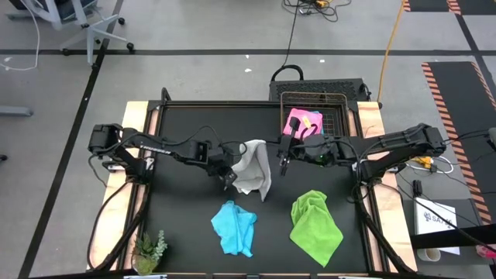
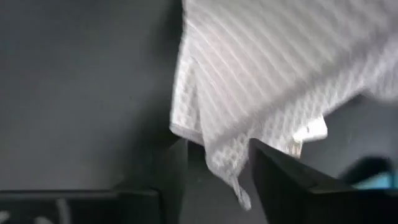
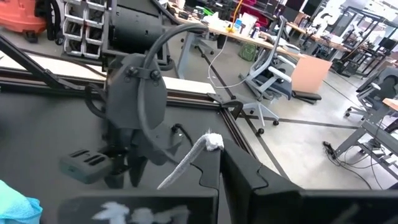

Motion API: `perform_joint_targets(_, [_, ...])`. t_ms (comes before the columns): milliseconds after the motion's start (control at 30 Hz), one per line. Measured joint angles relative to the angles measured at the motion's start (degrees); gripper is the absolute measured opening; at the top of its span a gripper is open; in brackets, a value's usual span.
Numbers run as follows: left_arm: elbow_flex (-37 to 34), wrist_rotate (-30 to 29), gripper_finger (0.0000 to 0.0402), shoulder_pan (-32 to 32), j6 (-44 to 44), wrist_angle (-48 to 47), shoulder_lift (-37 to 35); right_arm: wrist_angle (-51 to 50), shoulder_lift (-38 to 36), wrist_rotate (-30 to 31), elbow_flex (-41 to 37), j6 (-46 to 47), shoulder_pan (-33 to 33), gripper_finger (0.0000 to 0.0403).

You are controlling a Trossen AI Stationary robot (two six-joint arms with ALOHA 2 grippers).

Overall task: Fold microfiber towels
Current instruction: Fold the gray towel

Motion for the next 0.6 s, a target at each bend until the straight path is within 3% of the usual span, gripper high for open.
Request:
perform_joint_targets(200, [0.0, 0.0, 0.0227, 0.6, -1.0, 0.4, 0.0, 0.1, 0.0, 0.0, 0.0, 0.0, 0.0, 0.0])
perform_joint_targets(600, [-0.3, 3.4, 0.0209, -1.1, -6.2, 3.9, 7.0, 0.4, 0.0, 0.2, 0.0, -0.4, 0.0, 0.0])
